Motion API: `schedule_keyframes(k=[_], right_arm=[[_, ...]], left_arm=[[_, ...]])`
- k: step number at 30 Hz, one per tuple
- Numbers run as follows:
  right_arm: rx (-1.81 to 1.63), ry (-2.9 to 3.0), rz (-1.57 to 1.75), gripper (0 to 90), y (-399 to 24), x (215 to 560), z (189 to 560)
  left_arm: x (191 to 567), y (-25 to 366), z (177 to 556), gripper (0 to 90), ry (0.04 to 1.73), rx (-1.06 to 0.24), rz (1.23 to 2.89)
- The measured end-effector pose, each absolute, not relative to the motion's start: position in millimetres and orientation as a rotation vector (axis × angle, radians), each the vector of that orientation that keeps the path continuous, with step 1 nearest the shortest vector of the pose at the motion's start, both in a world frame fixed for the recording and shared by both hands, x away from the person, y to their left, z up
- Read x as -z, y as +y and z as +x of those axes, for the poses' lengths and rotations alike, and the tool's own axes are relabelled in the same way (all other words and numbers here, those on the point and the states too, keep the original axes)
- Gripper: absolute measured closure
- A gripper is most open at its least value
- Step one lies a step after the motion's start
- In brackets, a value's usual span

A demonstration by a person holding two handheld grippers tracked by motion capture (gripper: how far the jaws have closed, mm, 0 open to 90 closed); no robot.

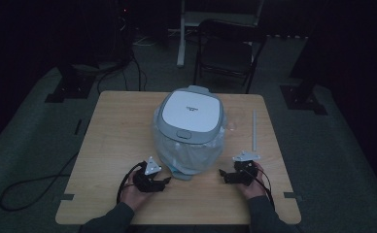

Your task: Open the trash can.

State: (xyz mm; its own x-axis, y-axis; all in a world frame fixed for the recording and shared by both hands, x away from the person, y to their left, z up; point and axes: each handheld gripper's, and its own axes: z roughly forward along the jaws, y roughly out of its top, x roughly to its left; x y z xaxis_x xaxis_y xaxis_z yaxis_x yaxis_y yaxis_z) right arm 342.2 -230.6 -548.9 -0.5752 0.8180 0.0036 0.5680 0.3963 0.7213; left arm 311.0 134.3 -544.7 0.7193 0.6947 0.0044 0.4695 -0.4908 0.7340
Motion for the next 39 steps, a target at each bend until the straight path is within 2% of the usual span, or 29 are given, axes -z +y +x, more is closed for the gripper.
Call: schedule_keyframes(k=[5,12,20,39], right_arm=[[-0.986,2.307,1.200,12.4,-231,549,342],[-0.986,2.308,1.200,12.4,-231,549,342],[-0.986,2.307,1.200,12.4,-231,549,342],[-0.986,2.308,1.199,12.4,-231,549,342]], left_arm=[[544,134,311,40.4,0.887,-0.395,2.189],[539,137,310,51.0,0.902,-0.336,2.204],[530,138,302,56.8,0.859,-0.304,2.198],[463,170,290,65.6,0.788,-0.350,2.055]])
